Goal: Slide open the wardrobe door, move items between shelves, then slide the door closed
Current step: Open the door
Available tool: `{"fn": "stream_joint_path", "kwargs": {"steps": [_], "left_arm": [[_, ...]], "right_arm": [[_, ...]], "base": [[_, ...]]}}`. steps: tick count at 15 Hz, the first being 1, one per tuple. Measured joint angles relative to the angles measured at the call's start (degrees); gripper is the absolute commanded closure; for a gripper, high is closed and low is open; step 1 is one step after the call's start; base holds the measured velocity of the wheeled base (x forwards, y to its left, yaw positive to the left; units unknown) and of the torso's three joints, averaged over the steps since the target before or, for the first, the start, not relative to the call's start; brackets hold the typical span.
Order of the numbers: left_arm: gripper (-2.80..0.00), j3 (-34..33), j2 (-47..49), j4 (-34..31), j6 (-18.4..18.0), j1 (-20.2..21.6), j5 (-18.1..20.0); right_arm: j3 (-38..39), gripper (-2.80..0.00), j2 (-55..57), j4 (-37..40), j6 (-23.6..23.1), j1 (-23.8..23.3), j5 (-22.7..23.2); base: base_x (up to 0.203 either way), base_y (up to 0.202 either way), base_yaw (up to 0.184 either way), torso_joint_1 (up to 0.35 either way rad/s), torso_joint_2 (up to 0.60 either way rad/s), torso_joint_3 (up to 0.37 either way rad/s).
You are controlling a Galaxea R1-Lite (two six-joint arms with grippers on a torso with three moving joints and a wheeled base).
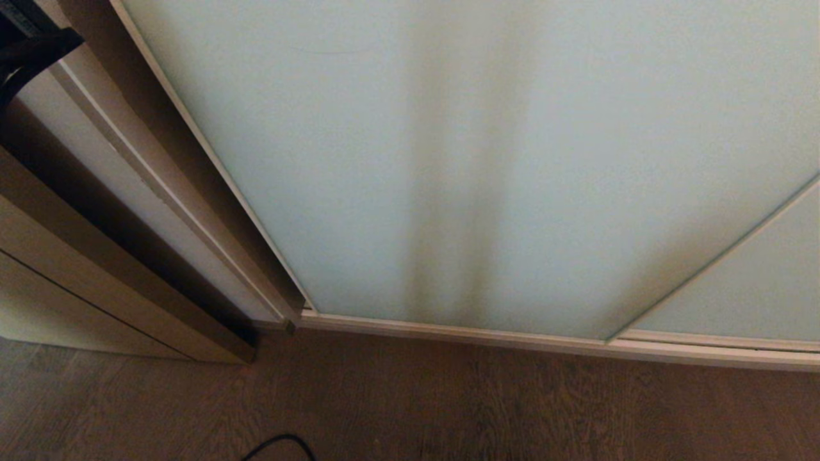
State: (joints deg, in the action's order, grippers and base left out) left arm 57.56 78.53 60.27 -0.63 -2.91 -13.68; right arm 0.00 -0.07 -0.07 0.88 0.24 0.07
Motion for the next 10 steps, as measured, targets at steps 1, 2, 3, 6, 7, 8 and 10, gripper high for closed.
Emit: {"fn": "stream_joint_path", "kwargs": {"steps": [1, 2, 3, 6, 7, 8, 10], "left_arm": [[0.00, 2.28, 1.48, -0.47, 0.00, -0.14, -0.24], [0.00, 4.02, 2.54, -1.35, 0.00, -0.15, -0.37], [0.00, 5.90, 3.60, -2.85, 0.06, -0.14, -0.49], [0.00, 8.43, 5.76, -4.44, 0.20, 0.13, -0.75], [0.00, 8.83, 6.26, -4.46, 0.20, 0.17, -0.72], [0.00, 9.42, 6.95, -4.45, 0.22, 0.23, -0.75], [0.00, 11.19, 8.52, -4.44, 0.20, 0.84, -0.67]], "right_arm": [[0.00, 0.00, 0.00, 0.00, 0.00, 0.00, 0.00], [0.00, 0.00, 0.00, 0.00, 0.05, 0.00, -0.02], [0.00, 0.00, 0.00, 0.00, 0.02, 0.00, -0.01], [0.00, 0.00, 0.00, 0.00, 0.02, 0.00, 0.00], [0.00, 0.00, 0.00, 0.00, 0.05, 0.00, 0.00], [0.00, 0.00, 0.00, 0.00, 0.02, 0.00, 0.00], [0.00, 0.00, 0.00, 0.02, 0.03, 0.00, 0.00]], "base": [[0.000, 0.000, 0.000, 0.000, 0.00, 0.000], [0.000, 0.000, 0.000, 0.000, 0.00, 0.000], [0.000, 0.000, 0.000, 0.000, 0.00, 0.000], [0.000, 0.000, 0.000, 0.000, 0.00, 0.000], [0.000, 0.000, 0.000, 0.000, 0.00, 0.000], [0.000, 0.000, 0.000, 0.000, 0.00, 0.000], [0.000, 0.000, 0.000, 0.000, 0.00, 0.000]]}}
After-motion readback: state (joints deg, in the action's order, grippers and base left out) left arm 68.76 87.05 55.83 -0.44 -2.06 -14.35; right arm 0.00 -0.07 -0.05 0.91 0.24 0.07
